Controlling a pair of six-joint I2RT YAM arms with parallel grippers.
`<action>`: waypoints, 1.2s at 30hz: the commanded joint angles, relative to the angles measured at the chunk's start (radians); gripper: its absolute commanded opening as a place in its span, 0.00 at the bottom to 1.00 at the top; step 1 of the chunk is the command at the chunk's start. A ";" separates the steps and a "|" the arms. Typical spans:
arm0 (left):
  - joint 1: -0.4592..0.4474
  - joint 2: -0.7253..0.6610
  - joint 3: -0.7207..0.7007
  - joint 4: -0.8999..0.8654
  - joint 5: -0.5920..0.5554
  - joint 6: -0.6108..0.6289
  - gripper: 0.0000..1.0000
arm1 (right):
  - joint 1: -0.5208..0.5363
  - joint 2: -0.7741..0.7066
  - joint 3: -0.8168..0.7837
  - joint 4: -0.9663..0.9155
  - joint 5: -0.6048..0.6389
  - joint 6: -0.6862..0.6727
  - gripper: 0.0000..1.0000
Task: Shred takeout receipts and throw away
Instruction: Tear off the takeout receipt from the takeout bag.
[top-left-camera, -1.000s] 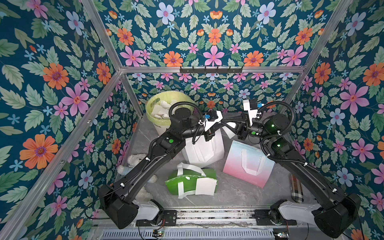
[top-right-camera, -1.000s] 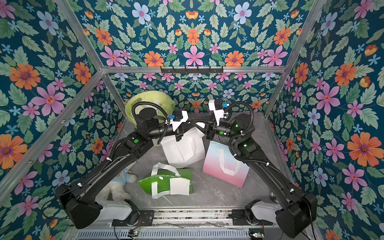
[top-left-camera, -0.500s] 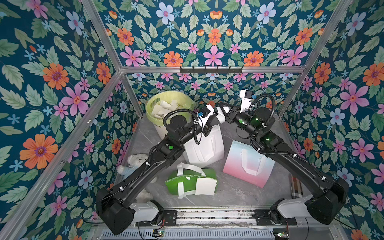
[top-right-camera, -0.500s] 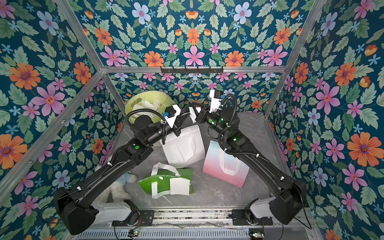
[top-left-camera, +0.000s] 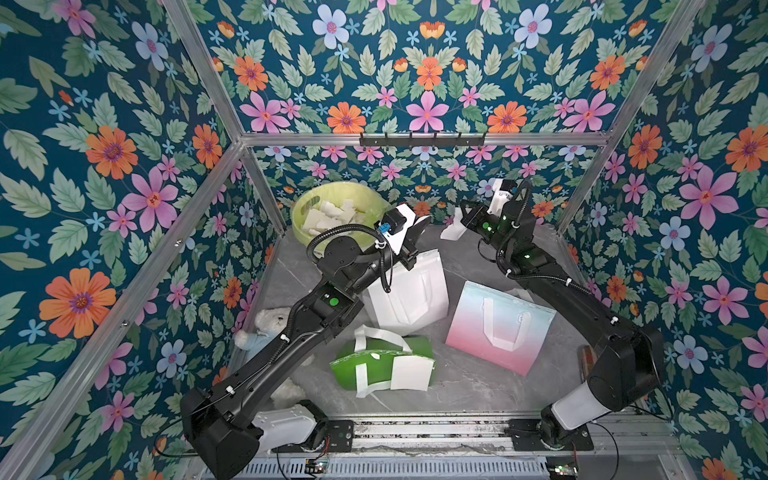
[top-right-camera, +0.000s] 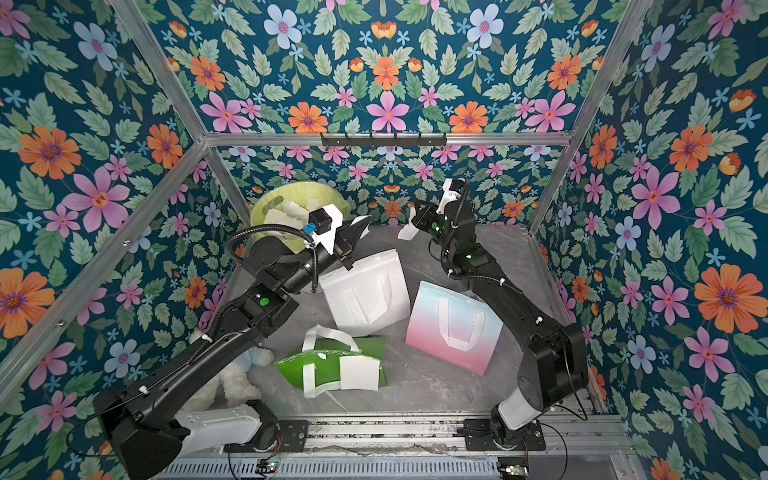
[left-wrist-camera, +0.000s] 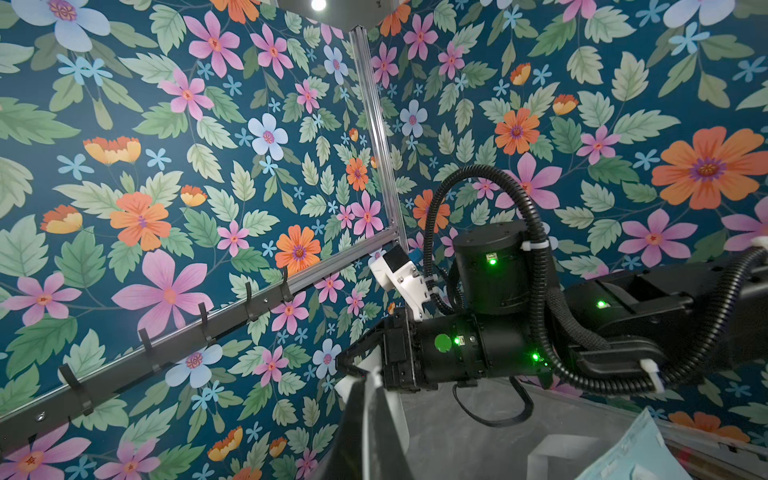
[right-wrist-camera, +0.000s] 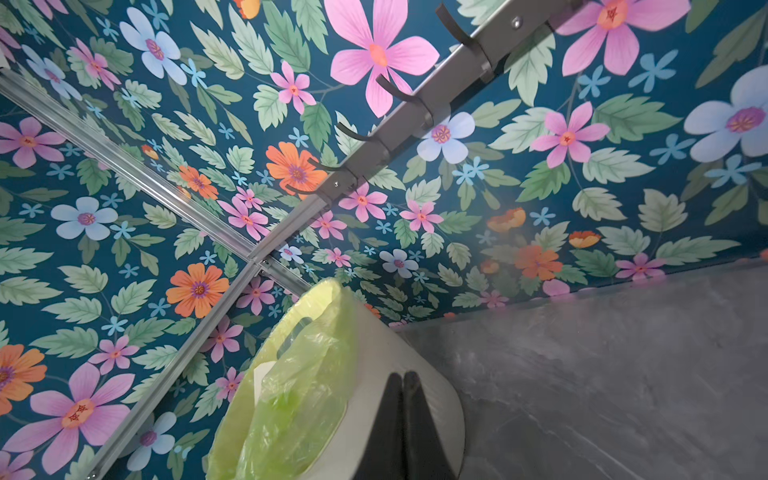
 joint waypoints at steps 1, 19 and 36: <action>0.000 0.010 0.019 -0.030 -0.040 -0.078 0.00 | -0.004 -0.067 -0.008 0.044 -0.099 -0.070 0.00; 0.093 0.222 0.091 0.191 0.384 -0.700 0.00 | 0.103 -0.336 -0.199 0.236 -0.421 0.063 0.00; 0.091 0.202 0.003 0.368 0.460 -0.884 0.00 | 0.101 -0.305 -0.155 0.247 -0.353 0.036 0.00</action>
